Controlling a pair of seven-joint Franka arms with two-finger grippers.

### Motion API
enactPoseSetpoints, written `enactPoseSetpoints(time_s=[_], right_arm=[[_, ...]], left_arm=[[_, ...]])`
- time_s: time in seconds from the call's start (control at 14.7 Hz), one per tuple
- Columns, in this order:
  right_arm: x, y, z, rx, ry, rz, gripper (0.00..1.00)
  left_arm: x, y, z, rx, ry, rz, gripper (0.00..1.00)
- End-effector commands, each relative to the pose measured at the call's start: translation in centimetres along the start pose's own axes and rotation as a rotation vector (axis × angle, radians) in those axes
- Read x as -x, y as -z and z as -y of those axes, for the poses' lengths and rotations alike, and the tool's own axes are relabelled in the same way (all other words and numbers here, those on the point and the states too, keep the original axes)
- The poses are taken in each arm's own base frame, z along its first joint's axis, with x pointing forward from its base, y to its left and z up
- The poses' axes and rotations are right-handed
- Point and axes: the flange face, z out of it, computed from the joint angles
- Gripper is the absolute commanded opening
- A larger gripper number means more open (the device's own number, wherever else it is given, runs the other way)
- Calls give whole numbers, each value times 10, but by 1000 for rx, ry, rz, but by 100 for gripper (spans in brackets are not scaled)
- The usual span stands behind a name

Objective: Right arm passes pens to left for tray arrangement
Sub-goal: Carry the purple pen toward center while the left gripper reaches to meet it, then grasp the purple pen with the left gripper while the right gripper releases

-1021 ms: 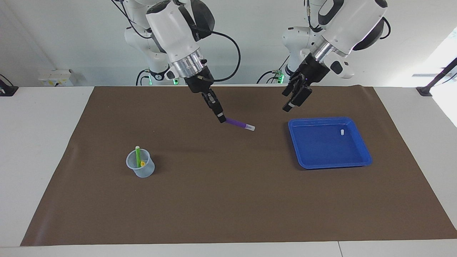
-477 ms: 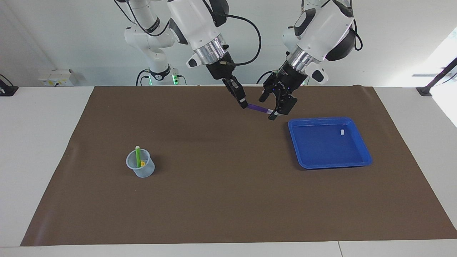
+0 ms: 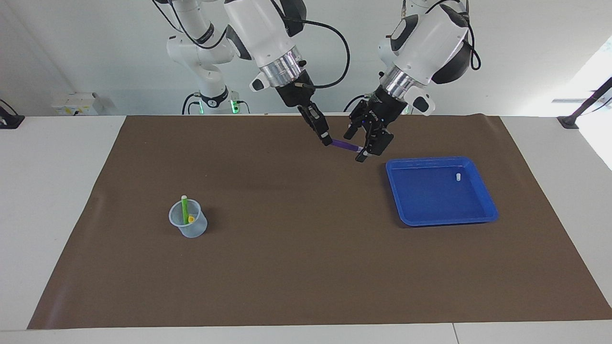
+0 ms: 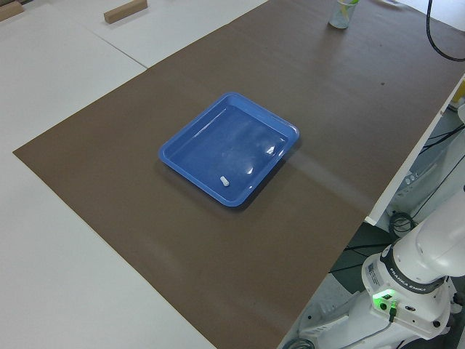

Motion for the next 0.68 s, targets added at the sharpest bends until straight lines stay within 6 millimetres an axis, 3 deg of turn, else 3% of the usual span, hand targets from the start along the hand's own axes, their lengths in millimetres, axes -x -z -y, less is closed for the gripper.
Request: enactPoseSetpoints(time_s=[0.0, 0.27, 0.34, 0.54, 0.61], right_arm=[[1, 1, 5, -2, 4, -4, 0], [2, 1, 5, -5, 4, -3, 0], [2, 1, 5, -5, 5, -3, 0], [2, 1, 5, -5, 5, -3, 0], [1, 0, 5, -5, 5, -3, 0]], left_arm=[[-1, 1, 5, 20, 1, 4, 64], [0, 3, 4, 26, 0, 8, 45], [0, 3, 4, 26, 0, 8, 37], [-1, 3, 2, 29, -3, 7, 0], [-1, 4, 1, 38, -17, 5, 0]])
